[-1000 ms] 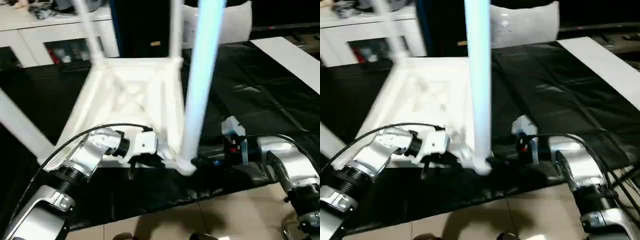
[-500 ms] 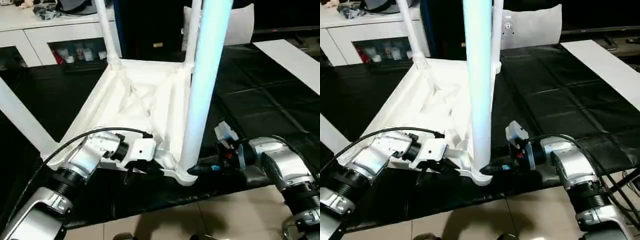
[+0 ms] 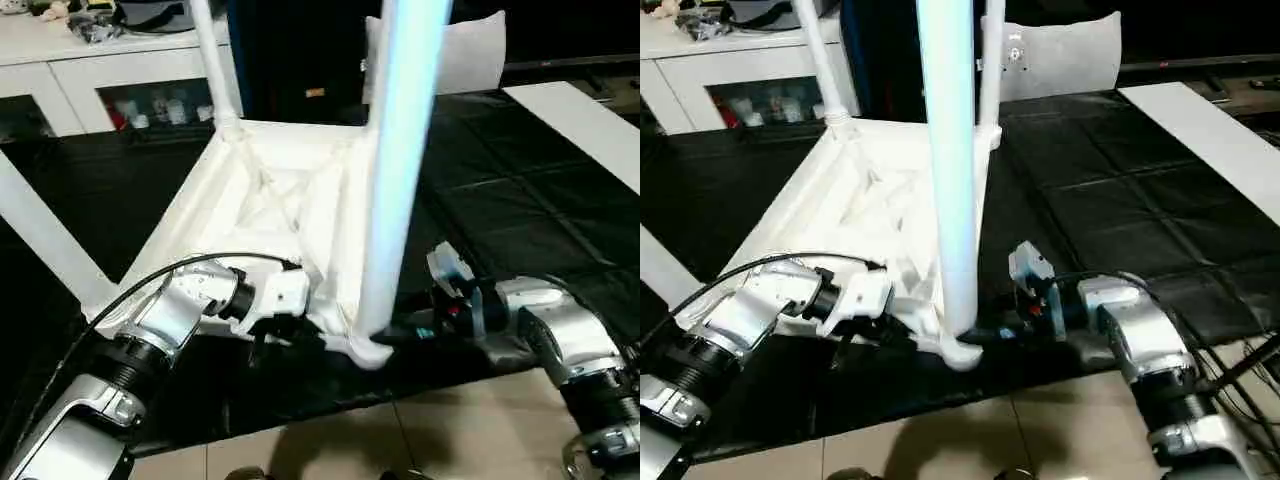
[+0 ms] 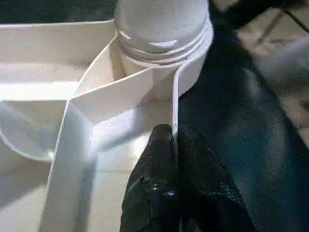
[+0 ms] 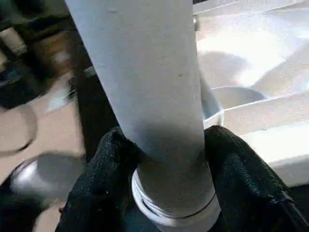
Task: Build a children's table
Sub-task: Rotate leg to tighten
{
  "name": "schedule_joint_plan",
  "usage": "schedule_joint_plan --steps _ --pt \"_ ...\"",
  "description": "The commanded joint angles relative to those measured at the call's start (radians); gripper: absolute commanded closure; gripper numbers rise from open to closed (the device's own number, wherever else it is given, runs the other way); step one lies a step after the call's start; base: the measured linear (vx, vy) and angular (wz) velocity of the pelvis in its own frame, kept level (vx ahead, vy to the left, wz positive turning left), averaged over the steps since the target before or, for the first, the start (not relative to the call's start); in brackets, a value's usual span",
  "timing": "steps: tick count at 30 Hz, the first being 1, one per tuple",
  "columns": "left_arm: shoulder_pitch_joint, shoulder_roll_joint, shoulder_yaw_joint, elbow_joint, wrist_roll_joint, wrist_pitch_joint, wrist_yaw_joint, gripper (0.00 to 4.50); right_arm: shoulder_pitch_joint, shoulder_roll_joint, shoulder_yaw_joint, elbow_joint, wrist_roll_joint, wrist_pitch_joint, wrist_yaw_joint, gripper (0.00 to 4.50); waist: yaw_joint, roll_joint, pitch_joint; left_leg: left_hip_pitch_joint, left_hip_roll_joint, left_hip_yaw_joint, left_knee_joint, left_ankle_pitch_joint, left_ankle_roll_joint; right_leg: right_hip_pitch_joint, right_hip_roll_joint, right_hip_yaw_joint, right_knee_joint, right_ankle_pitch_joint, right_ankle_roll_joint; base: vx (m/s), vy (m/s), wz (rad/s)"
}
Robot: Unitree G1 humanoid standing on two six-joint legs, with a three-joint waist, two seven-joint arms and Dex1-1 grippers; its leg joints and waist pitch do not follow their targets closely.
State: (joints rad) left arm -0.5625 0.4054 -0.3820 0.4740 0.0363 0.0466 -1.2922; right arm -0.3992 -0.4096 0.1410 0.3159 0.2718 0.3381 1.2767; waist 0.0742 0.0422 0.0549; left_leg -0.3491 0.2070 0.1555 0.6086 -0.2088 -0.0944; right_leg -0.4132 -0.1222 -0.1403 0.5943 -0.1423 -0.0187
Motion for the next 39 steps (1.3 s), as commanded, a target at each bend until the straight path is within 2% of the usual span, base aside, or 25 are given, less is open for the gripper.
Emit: schedule_joint_plan --steps 1,2,4,5,6,7,8,9,10,12,13,14,16,18,20,22,24,27,30,32,34,35,36,38,39 --pt "-0.003 -0.086 -0.009 -0.082 -0.028 0.069 0.069 4.5 -0.022 0.086 -0.034 0.005 -0.011 0.05 -0.22 2.51 -0.006 -0.009 -0.066 -0.011 0.006 0.008 -0.074 -0.205 0.028 0.064 -0.029 0.04 -0.095 -0.523 -0.088 0.0 0.0 0.0" --pt "-0.001 -0.1 -0.006 -0.093 -0.02 0.097 0.098 4.5 -0.026 0.112 -0.043 0.008 -0.017 0.063 -0.271 2.51 -0.023 -0.015 -0.065 -0.015 0.001 0.006 -0.073 -0.22 0.016 0.066 -0.027 0.033 -0.101 -0.561 -0.064 0.0 0.0 0.0" --pt "0.002 -0.122 -0.005 -0.11 0.001 0.139 0.148 4.5 -0.036 0.156 -0.056 0.015 -0.03 0.085 -0.36 2.52 -0.052 -0.013 -0.066 -0.021 0.0 -0.001 -0.072 -0.249 0.02 0.069 -0.026 0.025 -0.109 -0.58 -0.042 0.0 0.0 0.0" --pt "0.002 -0.131 -0.002 -0.115 0.006 0.157 0.166 4.5 -0.04 0.172 -0.06 0.019 -0.033 0.093 -0.391 2.52 -0.063 -0.009 -0.069 -0.018 0.001 -0.004 -0.073 -0.259 0.028 0.07 -0.026 0.022 -0.113 -0.566 -0.044 0.0 0.0 0.0" --pt "0.002 -0.136 -0.001 -0.118 0.009 0.167 0.176 4.5 -0.043 0.182 -0.063 0.021 -0.035 0.098 -0.407 2.52 -0.063 -0.009 -0.069 -0.018 0.001 -0.004 -0.073 -0.259 0.028 0.07 -0.026 0.022 -0.113 -0.566 -0.044 0.0 0.0 0.0" --pt "0.002 -0.152 0.003 -0.127 0.018 0.2 0.208 4.5 -0.05 0.209 -0.071 0.025 -0.042 0.11 -0.459 2.52 -0.08 -0.007 -0.07 -0.025 0.005 -0.008 -0.077 -0.253 0.036 0.074 -0.026 0.023 -0.108 -0.511 -0.069 0.0 0.0 0.0" --pt "-0.005 -0.179 0.011 -0.128 0.037 0.239 0.267 4.5 -0.062 0.246 -0.079 0.04 -0.061 0.114 -0.538 2.52 -0.086 -0.011 -0.07 -0.023 0.005 -0.007 -0.076 -0.253 0.035 0.07 -0.025 0.025 -0.109 -0.502 -0.076 0.0 0.0 0.0" --pt "-0.018 -0.216 0.021 -0.123 0.068 0.285 0.358 4.5 -0.076 0.297 -0.089 0.061 -0.092 0.107 -0.65 2.52 -0.095 -0.011 -0.069 -0.021 0.001 -0.006 -0.073 -0.251 0.033 0.068 -0.024 0.024 -0.107 -0.503 -0.086 0.0 0.0 0.0" --pt "-0.021 -0.224 0.022 -0.121 0.076 0.294 0.379 4.5 -0.079 0.308 -0.091 0.066 -0.099 0.104 -0.675 2.52 -0.099 -0.011 -0.068 -0.015 -0.004 -0.004 -0.069 -0.25 0.033 0.065 -0.023 0.02 -0.115 -0.531 -0.08 0.0 0.0 0.0" --pt "-0.026 -0.239 0.024 -0.119 0.091 0.316 0.415 4.5 -0.083 0.331 -0.099 0.074 -0.11 0.109 -0.723 2.52 -0.1 -0.011 -0.069 -0.016 -0.006 -0.003 -0.068 -0.242 0.041 0.065 -0.025 0.021 -0.116 -0.535 -0.078 0.0 0.0 0.0" --pt "-0.032 -0.262 0.025 -0.112 0.109 0.339 0.461 4.5 -0.086 0.359 -0.115 0.083 -0.113 0.095 -0.77 2.52 -0.098 -0.017 -0.071 -0.017 -0.003 -0.003 -0.069 -0.226 0.055 0.066 -0.024 0.025 -0.113 -0.51 -0.083 0.0 0.0 0.0" --pt "-0.034 -0.272 0.025 -0.109 0.115 0.348 0.481 4.5 -0.087 0.371 -0.121 0.086 -0.113 0.086 -0.785 2.52 -0.098 -0.014 -0.071 -0.017 -0.001 -0.002 -0.07 -0.219 0.057 0.065 -0.024 0.027 -0.111 -0.495 -0.088 0.0 0.0 0.0" --pt "-0.037 -0.279 0.026 -0.107 0.117 0.354 0.495 4.5 -0.087 0.378 -0.124 0.086 -0.11 0.068 -0.79 1.83 -0.09 -0.012 -0.075 -0.02 0.002 -0.004 -0.072 -0.192 0.065 0.07 -0.024 0.031 -0.103 -0.433 -0.107 0.0 0.0 0.0" --pt "-0.037 -0.283 0.029 -0.112 0.118 0.361 0.499 4.5 -0.079 0.373 -0.12 0.07 -0.117 0.041 -0.778 1.81 -0.084 -0.01 -0.077 -0.02 0.005 -0.003 -0.073 -0.171 0.074 0.071 -0.024 0.035 -0.095 -0.377 -0.129 0.0 0.0 0.0" --pt "-0.034 -0.278 0.028 -0.118 0.125 0.362 0.497 4.5 -0.067 0.367 -0.125 0.049 -0.113 0.032 -0.766 1.56 -0.077 -0.01 -0.08 -0.019 0.007 -0.001 -0.071 -0.142 0.082 0.073 -0.024 0.039 -0.087 -0.319 -0.154 0.0 0.0 0.0" --pt "-0.032 -0.26 0.025 -0.117 0.123 0.346 0.483 4.5 -0.049 0.341 -0.127 0.027 -0.105 0.018 -0.738 1.43 -0.063 -0.007 -0.084 -0.019 0.009 0.0 -0.069 -0.087 0.096 0.077 -0.024 0.044 -0.074 -0.228 -0.185 0.0 0.0 0.0" --pt "-0.032 -0.247 0.026 -0.112 0.122 0.328 0.472 4.5 -0.033 0.314 -0.126 0.013 -0.1 0.001 -0.705 1.29 -0.056 -0.007 -0.084 -0.019 0.009 0.001 -0.068 -0.075 0.106 0.078 -0.024 0.045 -0.07 -0.189 -0.2 0.0 0.0 0.0" --pt "-0.034 -0.227 0.027 -0.098 0.116 0.294 0.45 4.5 -0.009 0.262 -0.124 -0.008 -0.085 -0.012 -0.631 0.99 -0.046 -0.007 -0.083 -0.016 0.011 0.001 -0.07 -0.079 0.112 0.079 -0.023 0.046 -0.07 -0.19 -0.204 0.0 0.0 0.0" --pt "-0.033 -0.199 0.022 -0.082 0.109 0.244 0.41 4.5 0.022 0.189 -0.118 -0.05 -0.055 -0.008 -0.51 0.81 -0.034 -0.006 -0.08 -0.01 0.011 0.005 -0.07 -0.118 0.108 0.077 -0.023 0.047 -0.078 -0.234 -0.19 0.0 0.0 0.0" --pt "-0.03 -0.183 0.019 -0.077 0.098 0.216 0.375 4.5 0.033 0.147 -0.116 -0.068 -0.039 -0.007 -0.443 0.48 -0.028 -0.008 -0.079 -0.014 0.01 0.004 -0.072 -0.127 0.106 0.08 -0.023 0.046 -0.08 -0.255 -0.18 0.0 0.0 0.0" --pt "-0.025 -0.161 0.013 -0.074 0.078 0.158 0.318 4.5 0.039 0.099 -0.115 -0.079 -0.023 -0.008 -0.372 0.36 -0.024 -0.006 -0.077 -0.013 0.011 0.003 -0.073 -0.145 0.1 0.078 -0.025 0.045 -0.083 -0.29 -0.171 0.0 0.0 0.0" --pt "-0.021 -0.14 0.006 -0.074 0.058 0.124 0.257 4.5 0.032 0.053 -0.113 -0.074 -0.019 -0.01 -0.319 0.36 -0.025 -0.01 -0.078 -0.013 0.01 0.004 -0.073 -0.152 0.102 0.078 -0.024 0.043 -0.087 -0.303 -0.166 0.0 0.0 0.0" --pt "-0.02 -0.135 0.004 -0.074 0.055 0.119 0.245 4.5 0.03 0.044 -0.113 -0.072 -0.019 -0.01 -0.309 0.13 -0.022 -0.011 -0.079 -0.012 0.012 0.004 -0.073 -0.151 0.1 0.077 -0.024 0.045 -0.084 -0.304 -0.166 0.0 0.0 0.0" --pt "-0.021 -0.112 -0.008 -0.066 0.048 0.078 0.195 4.5 0.016 -0.002 -0.113 -0.062 -0.01 -0.002 -0.255 0.05 -0.019 -0.01 -0.078 -0.011 0.013 0.004 -0.073 -0.145 0.098 0.076 -0.025 0.046 -0.084 -0.306 -0.168 0.0 0.0 0.0" --pt "-0.024 -0.1 -0.016 -0.057 0.042 0.057 0.163 4.5 0.01 -0.033 -0.106 -0.064 0.009 0.021 -0.2 0.05 -0.014 -0.014 -0.077 -0.008 0.013 0.006 -0.073 -0.149 0.099 0.073 -0.023 0.046 -0.083 -0.313 -0.171 0.0 0.0 0.0"
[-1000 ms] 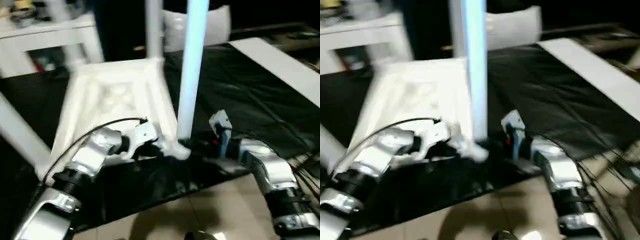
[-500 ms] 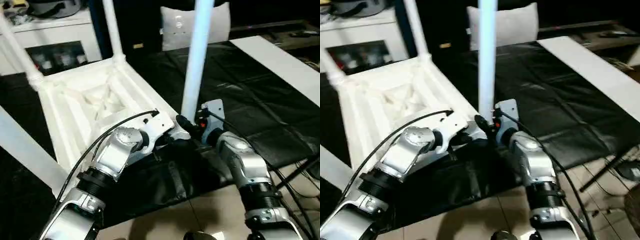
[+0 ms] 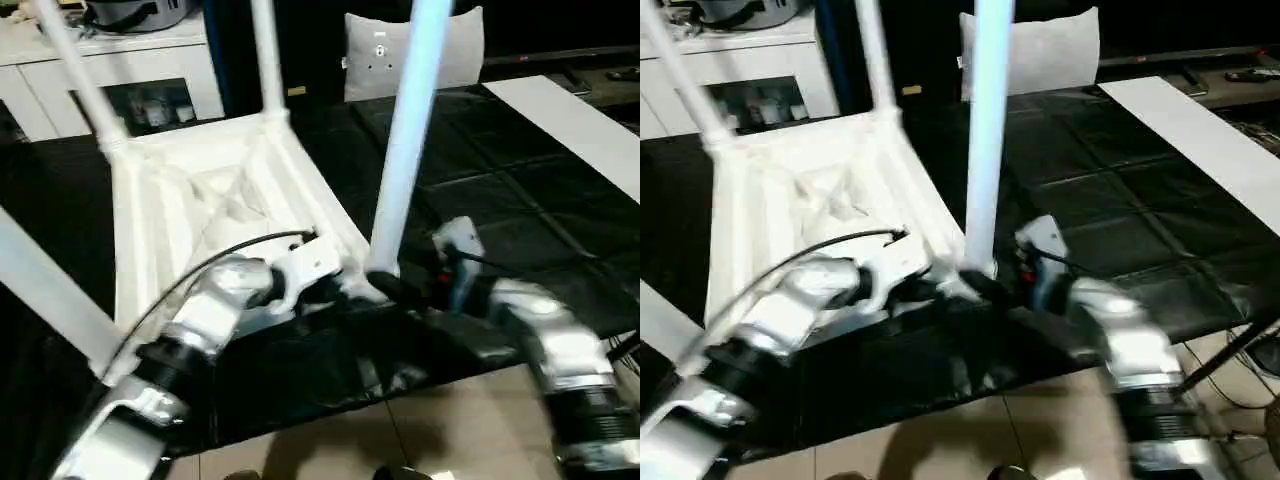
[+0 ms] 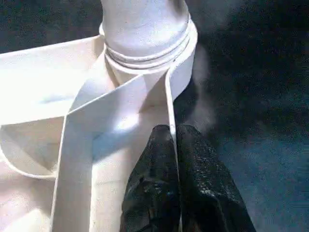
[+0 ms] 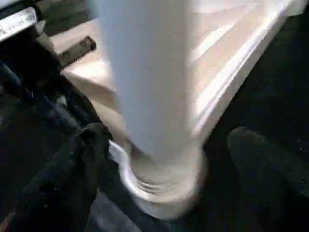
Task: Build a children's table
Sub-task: Rotate leg to tighten
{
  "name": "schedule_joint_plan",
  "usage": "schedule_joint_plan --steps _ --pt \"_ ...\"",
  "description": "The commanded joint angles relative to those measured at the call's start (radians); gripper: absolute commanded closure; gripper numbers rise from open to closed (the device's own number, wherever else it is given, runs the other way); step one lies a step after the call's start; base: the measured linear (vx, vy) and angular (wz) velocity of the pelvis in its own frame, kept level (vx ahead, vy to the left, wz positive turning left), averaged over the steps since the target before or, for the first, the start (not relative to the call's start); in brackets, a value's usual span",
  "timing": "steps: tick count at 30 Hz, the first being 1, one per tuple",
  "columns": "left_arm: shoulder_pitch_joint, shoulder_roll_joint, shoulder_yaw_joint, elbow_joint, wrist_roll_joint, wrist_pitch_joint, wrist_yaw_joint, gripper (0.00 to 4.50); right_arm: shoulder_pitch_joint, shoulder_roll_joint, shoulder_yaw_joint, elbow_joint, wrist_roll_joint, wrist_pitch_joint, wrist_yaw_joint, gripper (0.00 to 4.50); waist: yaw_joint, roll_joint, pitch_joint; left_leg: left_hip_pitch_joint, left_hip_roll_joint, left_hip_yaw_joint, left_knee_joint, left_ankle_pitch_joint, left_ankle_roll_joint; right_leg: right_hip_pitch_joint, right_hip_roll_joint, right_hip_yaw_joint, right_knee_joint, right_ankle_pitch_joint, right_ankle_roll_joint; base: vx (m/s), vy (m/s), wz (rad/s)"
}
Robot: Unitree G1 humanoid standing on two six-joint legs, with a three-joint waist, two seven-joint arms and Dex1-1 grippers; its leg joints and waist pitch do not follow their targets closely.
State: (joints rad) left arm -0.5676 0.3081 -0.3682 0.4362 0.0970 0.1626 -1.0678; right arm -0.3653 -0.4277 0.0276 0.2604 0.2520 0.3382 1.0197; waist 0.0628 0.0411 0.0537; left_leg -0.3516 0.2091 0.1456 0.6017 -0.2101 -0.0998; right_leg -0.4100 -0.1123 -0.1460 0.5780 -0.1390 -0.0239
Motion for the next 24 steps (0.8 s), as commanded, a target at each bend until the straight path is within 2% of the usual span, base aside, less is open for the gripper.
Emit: schedule_joint_plan --steps 1,4,6,7,10,12,13,16,24 --pt "-0.021 0.005 -0.036 -0.014 -0.02 -0.073 -0.082 4.5 -0.023 -0.038 0.02 -0.02 0.039 0.036 0.102 0.05 0.0 -0.012 -0.075 -0.004 0.013 0.017 -0.067 -0.153 0.107 0.07 -0.035 0.053 -0.069 -0.325 -0.165 0.0 0.0 0.0" --pt "-0.034 0.027 -0.059 0.016 -0.017 -0.13 -0.146 4.5 -0.027 -0.094 0.065 -0.044 0.048 0.045 0.222 0.05 0.008 -0.015 -0.076 -0.007 0.015 0.016 -0.065 -0.14 0.112 0.072 -0.034 0.052 -0.065 -0.319 -0.162 0.0 0.0 0.0" --pt "-0.036 0.031 -0.064 0.025 -0.02 -0.151 -0.164 4.5 -0.029 -0.099 0.071 -0.042 0.052 0.039 0.243 0.05 0.013 -0.015 -0.078 -0.008 0.015 0.017 -0.064 -0.128 0.111 0.071 -0.036 0.053 -0.063 -0.308 -0.167 0.0 0.0 0.0" --pt "-0.037 0.037 -0.07 0.027 -0.022 -0.162 -0.186 4.5 -0.033 -0.102 0.079 -0.038 0.053 0.034 0.26 0.32 0.019 -0.015 -0.079 -0.007 0.016 0.017 -0.065 -0.125 0.108 0.071 -0.036 0.053 -0.063 -0.309 -0.168 0.0 0.0 0.0" --pt "-0.034 0.061 -0.094 0.02 -0.034 -0.2 -0.267 4.5 -0.05 -0.108 0.106 -0.016 0.052 0.025 0.308 0.46 0.027 -0.012 -0.08 -0.006 0.019 0.017 -0.066 -0.115 0.098 0.07 -0.037 0.054 -0.058 -0.289 -0.178 0.0 0.0 0.0" --pt "-0.03 0.069 -0.103 0.012 -0.038 -0.209 -0.296 4.5 -0.055 -0.107 0.12 -0.011 0.053 0.022 0.33 0.8 0.029 -0.012 -0.08 -0.005 0.02 0.017 -0.066 -0.12 0.094 0.07 -0.037 0.055 -0.057 -0.285 -0.18 0.0 0.0 0.0" --pt "-0.03 0.071 -0.105 0.011 -0.038 -0.214 -0.304 4.5 -0.057 -0.107 0.125 -0.008 0.054 0.022 0.336 0.85 0.03 -0.016 -0.08 -0.005 0.02 0.017 -0.066 -0.118 0.093 0.07 -0.038 0.055 -0.056 -0.278 -0.183 0.0 0.0 0.0" --pt "-0.029 0.075 -0.113 0.013 -0.038 -0.231 -0.319 4.5 -0.064 -0.102 0.138 0.002 0.056 0.027 0.359 1.1 0.035 -0.014 -0.081 -0.005 0.021 0.017 -0.066 -0.115 0.091 0.071 -0.038 0.056 -0.054 -0.273 -0.187 0.0 0.0 0.0" --pt "-0.025 0.078 -0.117 0.021 -0.039 -0.254 -0.337 4.5 -0.065 -0.092 0.168 0.014 0.057 0.031 0.398 1.69 0.038 -0.017 -0.081 -0.006 0.019 0.018 -0.066 -0.109 0.082 0.071 -0.038 0.056 -0.056 -0.301 -0.168 0.0 0.0 0.0"
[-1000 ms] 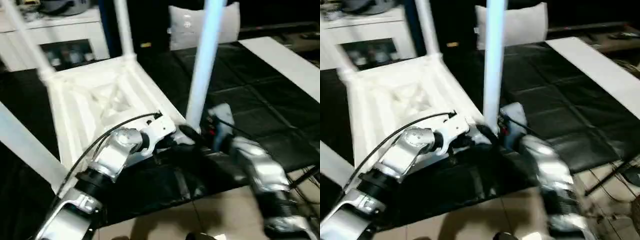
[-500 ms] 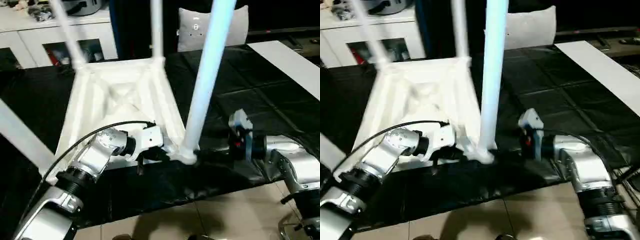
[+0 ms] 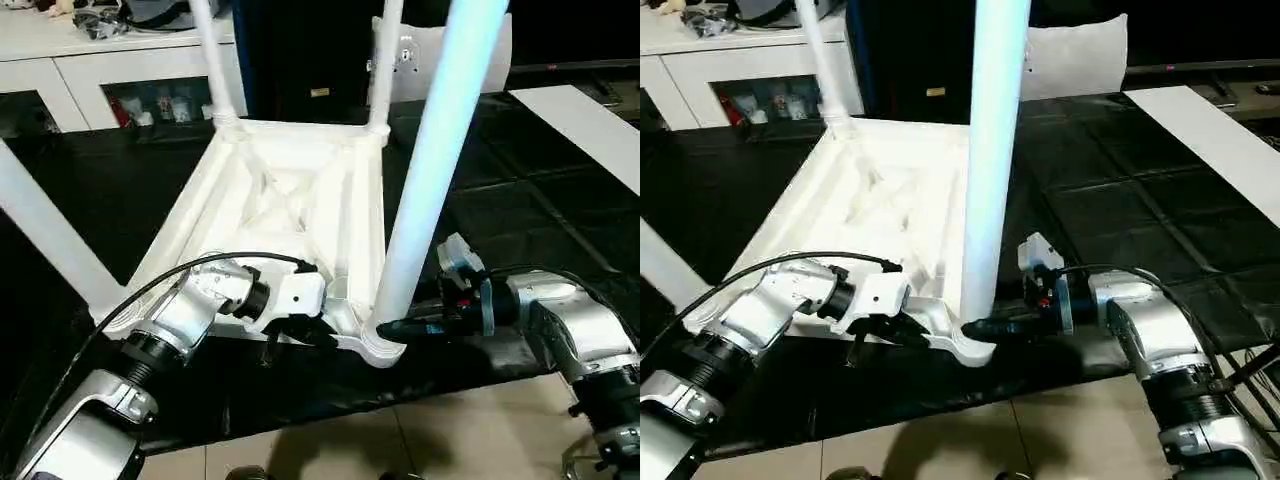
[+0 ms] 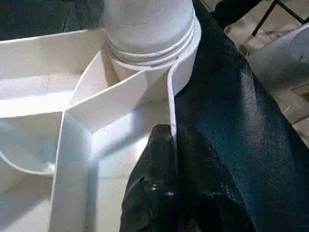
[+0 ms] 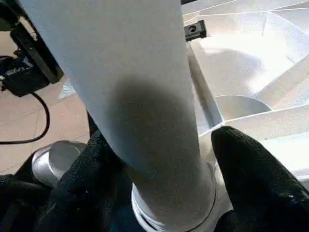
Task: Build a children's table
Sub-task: Rotate leg to tighten
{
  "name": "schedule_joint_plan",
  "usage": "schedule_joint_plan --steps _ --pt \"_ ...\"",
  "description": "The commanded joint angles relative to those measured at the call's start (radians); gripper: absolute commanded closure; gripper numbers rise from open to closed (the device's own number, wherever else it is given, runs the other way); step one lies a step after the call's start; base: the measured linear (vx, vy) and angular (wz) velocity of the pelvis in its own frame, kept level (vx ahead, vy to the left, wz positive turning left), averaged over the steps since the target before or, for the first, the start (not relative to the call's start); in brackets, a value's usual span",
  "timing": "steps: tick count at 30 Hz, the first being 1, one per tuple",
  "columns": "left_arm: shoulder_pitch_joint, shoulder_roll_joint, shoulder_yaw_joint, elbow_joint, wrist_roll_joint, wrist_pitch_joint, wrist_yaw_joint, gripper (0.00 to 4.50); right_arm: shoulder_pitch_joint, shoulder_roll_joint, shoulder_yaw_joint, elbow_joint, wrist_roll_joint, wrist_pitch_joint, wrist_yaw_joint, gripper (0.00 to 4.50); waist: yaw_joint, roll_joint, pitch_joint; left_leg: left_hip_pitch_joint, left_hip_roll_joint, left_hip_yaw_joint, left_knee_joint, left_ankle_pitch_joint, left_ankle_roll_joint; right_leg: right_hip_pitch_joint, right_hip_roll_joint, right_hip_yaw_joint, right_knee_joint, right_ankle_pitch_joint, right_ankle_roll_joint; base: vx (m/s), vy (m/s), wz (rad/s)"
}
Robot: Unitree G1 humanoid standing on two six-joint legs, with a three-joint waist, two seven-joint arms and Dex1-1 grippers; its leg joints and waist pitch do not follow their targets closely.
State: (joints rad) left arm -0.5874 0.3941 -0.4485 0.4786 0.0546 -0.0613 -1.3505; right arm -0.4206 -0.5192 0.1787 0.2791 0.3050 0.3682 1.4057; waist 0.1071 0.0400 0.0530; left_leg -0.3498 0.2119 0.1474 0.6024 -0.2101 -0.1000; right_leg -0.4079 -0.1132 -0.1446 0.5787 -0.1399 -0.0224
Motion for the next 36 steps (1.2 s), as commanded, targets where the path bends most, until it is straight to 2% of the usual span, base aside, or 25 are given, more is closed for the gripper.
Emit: schedule_joint_plan --steps 1,8,15,17,19,20,21,23,24,25,26,27,28,29,30,31,32,33,34,35,36 --pt "-0.004 -0.008 -0.036 -0.021 0.003 -0.031 -0.054 4.5 -0.008 -0.001 0.02 -0.007 0.005 0.002 0.015 1.74 -0.006 -0.017 -0.081 -0.008 0.017 0.017 -0.066 -0.102 0.084 0.069 -0.037 0.055 -0.055 -0.288 -0.173 0.0 0.0 0.0" --pt "0.003 -0.007 -0.033 -0.018 0.0 -0.028 -0.042 4.5 0.007 0.01 0.025 -0.018 0.012 0.007 0.015 2.31 -0.005 -0.017 -0.08 -0.007 0.017 0.018 -0.066 -0.1 0.085 0.068 -0.037 0.055 -0.054 -0.286 -0.176 0.0 0.0 0.0" --pt "0.022 -0.012 -0.022 -0.041 -0.01 0.016 -0.021 4.5 0.058 0.039 0.022 -0.082 0.052 0.064 -0.035 2.39 -0.004 -0.017 -0.08 -0.007 0.017 0.017 -0.068 -0.1 0.08 0.069 -0.036 0.056 -0.056 -0.296 -0.163 0.0 0.0 0.0" --pt "0.025 -0.018 -0.011 -0.056 -0.017 0.054 -0.004 4.5 0.06 0.065 0.007 -0.084 0.052 0.092 -0.097 2.39 -0.008 -0.016 -0.078 -0.006 0.018 0.017 -0.07 -0.112 0.072 0.068 -0.036 0.056 -0.058 -0.313 -0.158 0.0 0.0 0.0" --pt "0.025 -0.027 -0.001 -0.073 -0.018 0.104 0.023 4.5 0.059 0.096 -0.006 -0.079 0.032 0.086 -0.173 2.39 -0.015 -0.017 -0.074 -0.006 0.012 0.018 -0.072 -0.144 0.059 0.067 -0.037 0.053 -0.066 -0.375 -0.138 0.0 0.0 0.0" --pt "0.025 -0.032 0.003 -0.079 -0.017 0.124 0.036 4.5 0.056 0.111 -0.011 -0.075 0.017 0.086 -0.214 2.39 -0.018 -0.013 -0.073 -0.005 0.011 0.017 -0.073 -0.153 0.054 0.066 -0.036 0.052 -0.069 -0.396 -0.131 0.0 0.0 0.0" --pt "0.015 -0.056 0.016 -0.086 -0.008 0.179 0.093 4.5 0.034 0.165 -0.031 -0.045 -0.015 0.12 -0.345 2.39 -0.027 -0.014 -0.07 -0.004 0.008 0.018 -0.073 -0.175 0.044 0.064 -0.034 0.05 -0.077 -0.44 -0.113 0.0 0.0 0.0" --pt "0.007 -0.072 0.022 -0.09 -0.001 0.211 0.128 4.5 0.021 0.198 -0.042 -0.033 -0.033 0.149 -0.42 2.39 -0.045 -0.017 -0.064 -0.009 0.0 0.012 -0.074 -0.212 0.025 0.068 -0.034 0.039 -0.09 -0.534 -0.07 0.0 0.0 0.0" --pt "0.006 -0.075 0.021 -0.093 0.001 0.216 0.133 4.5 0.021 0.201 -0.043 -0.036 -0.035 0.156 -0.43 2.39 -0.058 -0.018 -0.063 -0.003 -0.007 0.011 -0.069 -0.245 0.02 0.063 -0.032 0.029 -0.103 -0.597 -0.035 0.0 0.0 0.0" --pt "-0.008 -0.11 0.033 -0.084 0.013 0.26 0.196 4.5 -0.004 0.25 -0.06 -0.011 -0.05 0.185 -0.524 2.4 -0.076 -0.015 -0.059 -0.001 -0.008 0.009 -0.066 -0.267 0.02 0.058 -0.031 0.023 -0.111 -0.622 -0.024 0.0 0.0 0.0" --pt "-0.018 -0.137 0.043 -0.08 0.022 0.296 0.242 4.5 -0.021 0.286 -0.074 0.005 -0.06 0.209 -0.595 2.4 -0.085 -0.016 -0.059 -0.002 -0.011 0.007 -0.063 -0.275 0.017 0.059 -0.03 0.017 -0.115 -0.637 -0.014 0.0 0.0 0.0" --pt "-0.028 -0.167 0.057 -0.072 0.031 0.342 0.298 4.5 -0.041 0.322 -0.09 0.029 -0.074 0.217 -0.671 2.4 -0.103 -0.014 -0.058 -0.005 -0.012 0.003 -0.059 -0.3 0.012 0.059 -0.03 0.004 -0.121 -0.663 0.005 0.0 0.0 0.0" --pt "-0.033 -0.185 0.066 -0.069 0.037 0.373 0.333 4.5 -0.052 0.345 -0.1 0.041 -0.082 0.221 -0.718 2.4 -0.122 -0.009 -0.06 -0.001 -0.013 -0.002 -0.053 -0.331 0.012 0.059 -0.032 -0.01 -0.131 -0.676 0.022 0.0 0.0 0.0" --pt "-0.043 -0.214 0.08 -0.055 0.042 0.4 0.388 4.5 -0.08 0.38 -0.124 0.082 -0.098 0.212 -0.807 2.4 -0.131 -0.009 -0.061 -0.004 -0.012 -0.005 -0.053 -0.34 0.016 0.061 -0.032 -0.015 -0.135 -0.67 0.027 0.0 0.0 0.0" --pt "-0.043 -0.215 0.081 -0.054 0.042 0.401 0.391 4.5 -0.081 0.381 -0.125 0.084 -0.098 0.211 -0.811 2.4 -0.146 -0.002 -0.066 -0.011 -0.008 -0.012 -0.056 -0.346 0.024 0.072 -0.034 -0.021 -0.134 -0.628 0.021 0.0 0.0 0.0" --pt "-0.055 -0.239 0.094 -0.034 0.051 0.416 0.449 4.5 -0.106 0.408 -0.141 0.128 -0.112 0.191 -0.883 2.4 -0.16 -0.001 -0.064 -0.022 0.001 -0.02 -0.065 -0.364 0.032 0.08 -0.035 -0.023 -0.129 -0.584 0.012 0.0 0.0 0.0" --pt "-0.059 -0.246 0.099 -0.027 0.054 0.42 0.467 4.5 -0.114 0.415 -0.145 0.143 -0.117 0.182 -0.904 2.4 -0.165 0.005 -0.066 -0.018 0.005 -0.023 -0.066 -0.378 0.033 0.08 -0.038 -0.023 -0.128 -0.566 0.003 0.0 0.0 0.0" --pt "-0.066 -0.258 0.105 -0.018 0.064 0.431 0.496 4.5 -0.127 0.428 -0.148 0.168 -0.133 0.156 -0.941 2.4 -0.175 0.001 -0.068 -0.016 0.006 -0.026 -0.069 -0.392 0.038 0.08 -0.039 -0.021 -0.128 -0.531 -0.013 0.0 0.0 0.0" --pt "-0.077 -0.27 0.116 -0.003 0.073 0.435 0.533 4.5 -0.138 0.439 -0.15 0.194 -0.141 0.112 -0.957 2.4 -0.18 -0.005 -0.069 -0.017 -0.001 -0.023 -0.066 -0.378 0.041 0.076 -0.043 -0.016 -0.125 -0.515 -0.034 0.0 0.0 0.0" --pt "-0.088 -0.28 0.125 0.007 0.086 0.444 0.567 4.5 -0.147 0.455 -0.157 0.213 -0.142 0.066 -0.963 2.4 -0.183 -0.007 -0.068 -0.018 -0.004 -0.02 -0.065 -0.367 0.045 0.075 -0.042 -0.015 -0.127 -0.519 -0.041 0.0 0.0 0.0" --pt "-0.089 -0.283 0.127 0.007 0.091 0.45 0.575 4.5 -0.15 0.461 -0.162 0.216 -0.144 0.06 -0.967 2.4 -0.182 -0.007 -0.069 -0.018 -0.006 -0.018 -0.063 -0.342 0.053 0.074 -0.045 -0.011 -0.125 -0.515 -0.056 0.0 0.0 0.0"
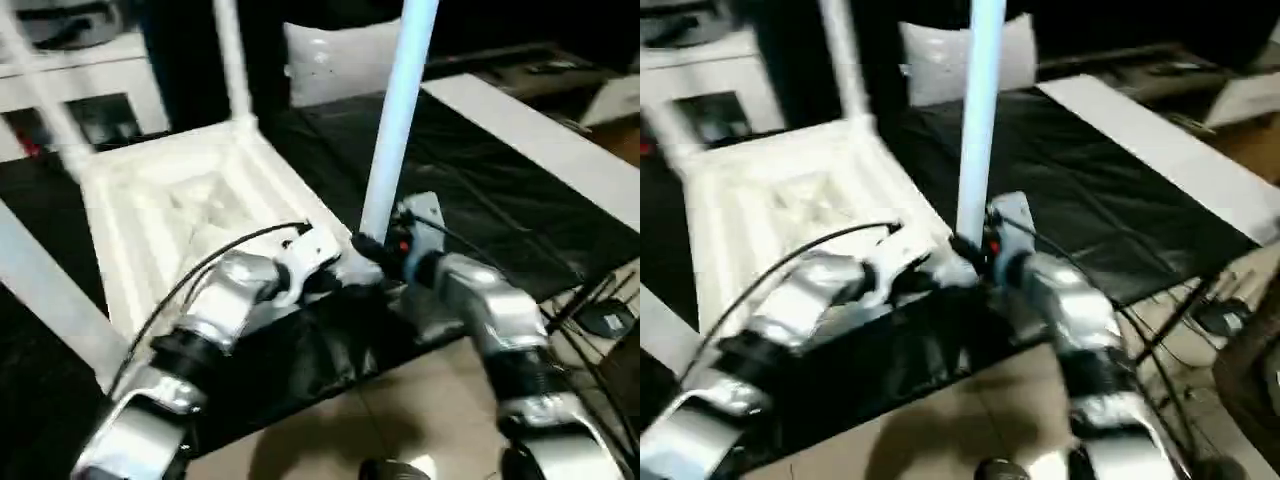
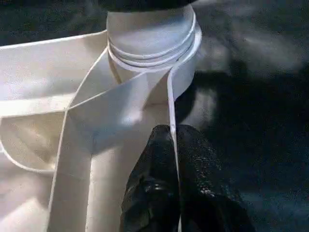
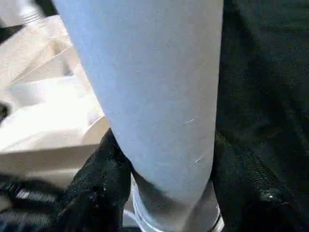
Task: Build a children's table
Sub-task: Rotate leg to tighten
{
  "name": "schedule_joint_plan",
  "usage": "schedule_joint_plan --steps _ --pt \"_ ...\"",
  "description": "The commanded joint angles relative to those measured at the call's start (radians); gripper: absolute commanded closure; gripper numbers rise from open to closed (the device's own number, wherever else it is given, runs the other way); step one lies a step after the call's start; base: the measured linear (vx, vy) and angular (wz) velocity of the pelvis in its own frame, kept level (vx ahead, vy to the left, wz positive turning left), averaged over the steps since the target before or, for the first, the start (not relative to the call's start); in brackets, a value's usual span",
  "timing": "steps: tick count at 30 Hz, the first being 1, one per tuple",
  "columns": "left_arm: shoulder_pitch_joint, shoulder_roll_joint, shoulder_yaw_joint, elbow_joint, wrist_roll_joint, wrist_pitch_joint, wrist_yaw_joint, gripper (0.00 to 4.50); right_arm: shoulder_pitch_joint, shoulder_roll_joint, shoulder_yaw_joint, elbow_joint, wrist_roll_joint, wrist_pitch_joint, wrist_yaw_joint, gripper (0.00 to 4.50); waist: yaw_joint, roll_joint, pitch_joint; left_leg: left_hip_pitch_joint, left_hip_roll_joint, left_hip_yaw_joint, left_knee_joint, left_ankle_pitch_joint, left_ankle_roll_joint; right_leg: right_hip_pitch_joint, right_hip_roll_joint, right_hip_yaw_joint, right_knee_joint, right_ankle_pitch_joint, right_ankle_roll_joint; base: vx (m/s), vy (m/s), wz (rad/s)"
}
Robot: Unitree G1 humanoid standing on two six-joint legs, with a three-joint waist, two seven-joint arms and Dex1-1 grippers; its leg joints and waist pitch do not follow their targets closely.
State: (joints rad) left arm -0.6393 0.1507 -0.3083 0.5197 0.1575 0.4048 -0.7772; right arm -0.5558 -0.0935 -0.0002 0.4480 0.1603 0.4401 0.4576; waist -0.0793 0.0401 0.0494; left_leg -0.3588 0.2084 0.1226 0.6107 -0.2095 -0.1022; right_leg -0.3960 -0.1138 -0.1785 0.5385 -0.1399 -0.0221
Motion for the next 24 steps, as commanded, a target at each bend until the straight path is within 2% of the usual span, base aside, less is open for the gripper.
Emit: schedule_joint_plan --steps 1,4,5,7,9,10,12,13,16,17,18,19,20,21,23,24 --pt "-0.038 -0.041 -0.013 -0.034 -0.01 -0.013 0.005 4.5 -0.016 0.038 0.014 0.049 0.0 -0.014 -0.02 1.74 0.009 -0.007 -0.068 -0.013 0.0 0.007 -0.073 -0.308 0.065 0.066 -0.046 0.029 -0.077 -0.481 -0.075 0.0 0.0 0.0" --pt "-0.036 -0.029 -0.015 -0.034 0.003 -0.011 0.012 4.5 -0.008 0.049 -0.004 0.031 0.015 -0.05 0.001 1.69 0.017 -0.01 -0.074 -0.018 0.003 0.011 -0.073 -0.238 0.085 0.068 -0.045 0.044 -0.061 -0.387 -0.12 0.0 0.0 0.0" --pt "-0.034 -0.022 -0.017 -0.035 0.006 -0.014 0.013 4.5 -0.002 0.043 -0.001 0.023 0.015 -0.064 0.012 1.38 0.028 -0.01 -0.078 -0.017 0.004 0.015 -0.071 -0.183 0.101 0.066 -0.042 0.05 -0.049 -0.336 -0.148 0.0 0.0 0.0" --pt "-0.03 -0.001 -0.028 -0.035 0.011 -0.042 0.0 4.5 0.018 0.02 0.01 0.002 0.021 -0.099 0.055 1.31 0.038 -0.012 -0.08 -0.022 0.004 0.017 -0.067 -0.146 0.116 0.067 -0.042 0.052 -0.042 -0.308 -0.158 0.0 0.0 0.0" --pt "-0.027 0.015 -0.036 -0.031 0.012 -0.073 -0.021 4.5 0.036 0.001 0.015 -0.015 0.032 -0.119 0.097 1.21 0.049 -0.01 -0.082 -0.022 0.008 0.018 -0.066 -0.107 0.129 0.067 -0.043 0.057 -0.034 -0.261 -0.173 0.0 0.0 0.0" --pt "-0.023 0.028 -0.044 -0.029 0.012 -0.103 -0.042 4.5 0.048 -0.013 0.021 -0.026 0.034 -0.127 0.126 0.94 0.053 -0.011 -0.083 -0.023 0.007 0.018 -0.065 -0.094 0.132 0.068 -0.041 0.057 -0.03 -0.243 -0.177 0.0 0.0 0.0" --pt "-0.014 0.062 -0.061 -0.031 0.01 -0.157 -0.096 4.5 0.079 -0.05 0.032 -0.061 0.038 -0.135 0.191 0.84 0.067 -0.013 -0.084 -0.026 0.006 0.018 -0.062 -0.073 0.145 0.069 -0.042 0.061 -0.024 -0.212 -0.181 0.0 0.0 0.0" --pt "-0.008 0.083 -0.067 -0.031 0.005 -0.188 -0.132 4.5 0.098 -0.077 0.037 -0.083 0.04 -0.141 0.237 0.75 0.08 -0.009 -0.085 -0.024 0.006 0.022 -0.061 -0.062 0.152 0.068 -0.042 0.063 -0.022 -0.202 -0.179 0.0 0.0 0.0" --pt "-0.006 0.101 -0.07 -0.031 -0.002 -0.198 -0.159 4.5 0.114 -0.105 0.04 -0.099 0.043 -0.147 0.278 0.54 0.093 -0.007 -0.08 -0.019 0.009 0.024 -0.065 -0.082 0.139 0.063 -0.039 0.063 -0.027 -0.245 -0.172 0.0 0.0 0.0" --pt "-0.004 0.121 -0.076 -0.022 -0.009 -0.244 -0.198 4.5 0.129 -0.142 0.04 -0.12 0.054 -0.149 0.329 0.32 0.097 -0.006 -0.078 -0.016 0.01 0.024 -0.068 -0.11 0.123 0.062 -0.038 0.062 -0.032 -0.285 -0.164 0.0 0.0 0.0" --pt "-0.001 0.132 -0.079 -0.018 -0.02 -0.267 -0.234 4.5 0.139 -0.169 0.041 -0.138 0.066 -0.139 0.368 0.32 0.102 -0.001 -0.077 -0.012 0.011 0.024 -0.07 -0.138 0.112 0.061 -0.037 0.062 -0.037 -0.315 -0.151 0.0 0.0 0.0" --pt "0.001 0.145 -0.086 -0.012 -0.027 -0.31 -0.271 4.5 0.15 -0.202 0.049 -0.161 0.079 -0.127 0.42 0.22 0.107 -0.003 -0.073 -0.011 0.011 0.024 -0.072 -0.16 0.107 0.059 -0.035 0.063 -0.042 -0.337 -0.139 0.0 0.0 0.0" --pt "0.003 0.154 -0.092 -0.008 -0.037 -0.342 -0.305 4.5 0.16 -0.233 0.059 -0.181 0.087 -0.123 0.47 0.14 0.112 -0.002 -0.075 -0.009 0.012 0.025 -0.072 -0.171 0.105 0.06 -0.035 0.064 -0.041 -0.342 -0.135 0.0 0.0 0.0" --pt "0.004 0.159 -0.096 -0.003 -0.044 -0.365 -0.325 4.5 0.167 -0.253 0.067 -0.193 0.093 -0.124 0.503 0.14 0.12 -0.005 -0.075 -0.005 0.014 0.026 -0.073 -0.172 0.103 0.056 -0.036 0.068 -0.04 -0.337 -0.134 0.0 0.0 0.0" --pt "0.009 0.175 -0.105 -0.009 -0.07 -0.397 -0.396 4.5 0.179 -0.31 0.083 -0.215 0.104 -0.126 0.586 0.14 0.124 -0.006 -0.076 -0.008 0.014 0.027 -0.074 -0.16 0.099 0.058 -0.034 0.071 -0.033 -0.321 -0.146 0.0 0.0 0.0" --pt "0.009 0.175 -0.105 -0.009 -0.07 -0.397 -0.396 4.5 0.179 -0.31 0.083 -0.215 0.104 -0.126 0.586 0.14 0.125 -0.008 -0.076 -0.008 0.015 0.027 -0.075 -0.159 0.101 0.057 -0.034 0.072 -0.033 -0.319 -0.147 0.0 0.0 0.0"
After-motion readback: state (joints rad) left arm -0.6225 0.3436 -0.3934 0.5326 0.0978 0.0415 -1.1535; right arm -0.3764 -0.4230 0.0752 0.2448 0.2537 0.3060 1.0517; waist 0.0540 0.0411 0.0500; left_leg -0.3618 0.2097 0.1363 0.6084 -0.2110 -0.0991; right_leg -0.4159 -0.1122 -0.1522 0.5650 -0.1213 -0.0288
